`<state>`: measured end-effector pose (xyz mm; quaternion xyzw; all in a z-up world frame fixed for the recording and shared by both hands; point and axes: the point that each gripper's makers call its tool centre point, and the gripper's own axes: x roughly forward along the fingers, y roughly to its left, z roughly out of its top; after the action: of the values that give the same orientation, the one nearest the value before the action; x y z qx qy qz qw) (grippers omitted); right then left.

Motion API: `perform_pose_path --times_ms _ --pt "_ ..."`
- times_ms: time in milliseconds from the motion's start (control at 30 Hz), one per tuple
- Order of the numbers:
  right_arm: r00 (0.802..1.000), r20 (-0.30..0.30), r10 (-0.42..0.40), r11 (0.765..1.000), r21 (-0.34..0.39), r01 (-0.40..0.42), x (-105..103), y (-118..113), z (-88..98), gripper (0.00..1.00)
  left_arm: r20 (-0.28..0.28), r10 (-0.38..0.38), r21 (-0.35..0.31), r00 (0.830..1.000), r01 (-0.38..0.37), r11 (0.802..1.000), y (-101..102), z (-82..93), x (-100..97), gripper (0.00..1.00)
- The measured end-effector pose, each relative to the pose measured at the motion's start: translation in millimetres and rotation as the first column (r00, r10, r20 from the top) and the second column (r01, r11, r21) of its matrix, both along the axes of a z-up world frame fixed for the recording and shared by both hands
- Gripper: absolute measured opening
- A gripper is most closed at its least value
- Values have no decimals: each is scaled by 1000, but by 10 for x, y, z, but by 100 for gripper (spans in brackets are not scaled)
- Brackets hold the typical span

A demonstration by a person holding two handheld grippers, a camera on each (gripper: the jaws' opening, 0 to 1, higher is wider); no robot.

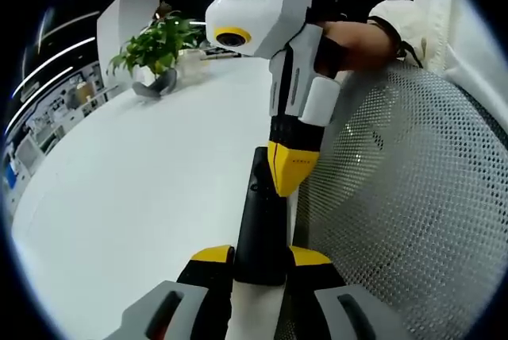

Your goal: Press the specified remote control buttons in sequence, fully releasing each button before pressing the next.

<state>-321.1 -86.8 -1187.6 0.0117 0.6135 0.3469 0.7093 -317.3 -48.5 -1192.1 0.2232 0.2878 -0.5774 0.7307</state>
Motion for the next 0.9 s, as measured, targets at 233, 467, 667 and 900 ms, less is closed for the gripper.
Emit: perform_pose_path --times_ms 233,467,667,900 --pt "996 82 -17 999 53 13 109 55 86 0 17 -28 6 999 28 1000 -35 -9 -35 25" --pt "994 106 -10 997 82 1 135 111 110 0 11 -24 3 1000 24 1000 -46 -13 -26 25" --pt "993 119 21 999 42 -26 142 99 46 0 12 -25 3 1000 25 1000 -46 -16 -16 25" --pt "988 149 49 999 13 -52 149 110 35 0 12 -25 0 1000 25 1000 -36 -13 -12 25"
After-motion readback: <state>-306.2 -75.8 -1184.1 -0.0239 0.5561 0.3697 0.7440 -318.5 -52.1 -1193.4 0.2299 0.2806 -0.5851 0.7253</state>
